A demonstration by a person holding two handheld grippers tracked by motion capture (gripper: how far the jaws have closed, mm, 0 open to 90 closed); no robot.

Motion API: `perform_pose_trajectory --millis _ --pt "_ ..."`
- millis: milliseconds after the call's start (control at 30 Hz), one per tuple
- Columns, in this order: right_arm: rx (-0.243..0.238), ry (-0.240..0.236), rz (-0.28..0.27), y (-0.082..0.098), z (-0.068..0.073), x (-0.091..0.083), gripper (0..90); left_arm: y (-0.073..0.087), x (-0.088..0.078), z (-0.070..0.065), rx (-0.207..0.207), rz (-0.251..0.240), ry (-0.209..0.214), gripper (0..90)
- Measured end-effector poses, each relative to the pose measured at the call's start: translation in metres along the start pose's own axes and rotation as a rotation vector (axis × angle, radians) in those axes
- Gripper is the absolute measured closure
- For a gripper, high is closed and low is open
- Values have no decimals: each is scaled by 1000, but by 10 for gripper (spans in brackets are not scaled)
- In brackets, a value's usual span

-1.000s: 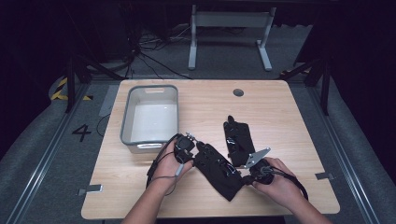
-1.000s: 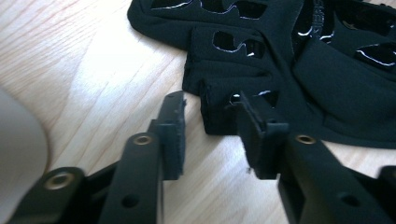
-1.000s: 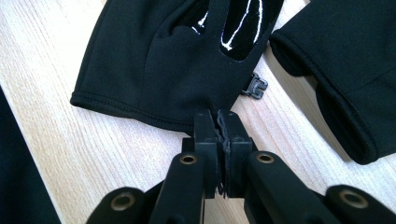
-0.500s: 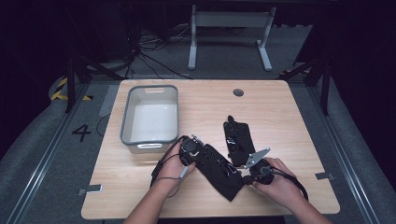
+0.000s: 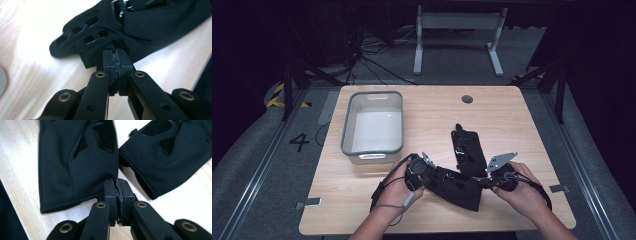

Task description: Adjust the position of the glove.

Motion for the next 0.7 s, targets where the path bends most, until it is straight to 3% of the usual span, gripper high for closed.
perform_pose_trajectory --millis 200,300,700 --pt "-8 9 -13 -2 -6 -1 882 1 5 -21 48 57 28 885" --pt "-3 14 -14 -2 -10 1 882 1 10 -29 65 78 73 885" --pt "27 -16 32 5 -21 20 882 0 24 -38 98 142 146 881"
Point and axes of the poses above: each handheld gripper's, and its own axes: x roughly forward along the jaws, y roughly out of its underside, z roughly to its left, the point moved 2 cm from there along x, roughly forward along the jaws, and after that the axes turned 9 degrees about y, right-handed, at the moved point
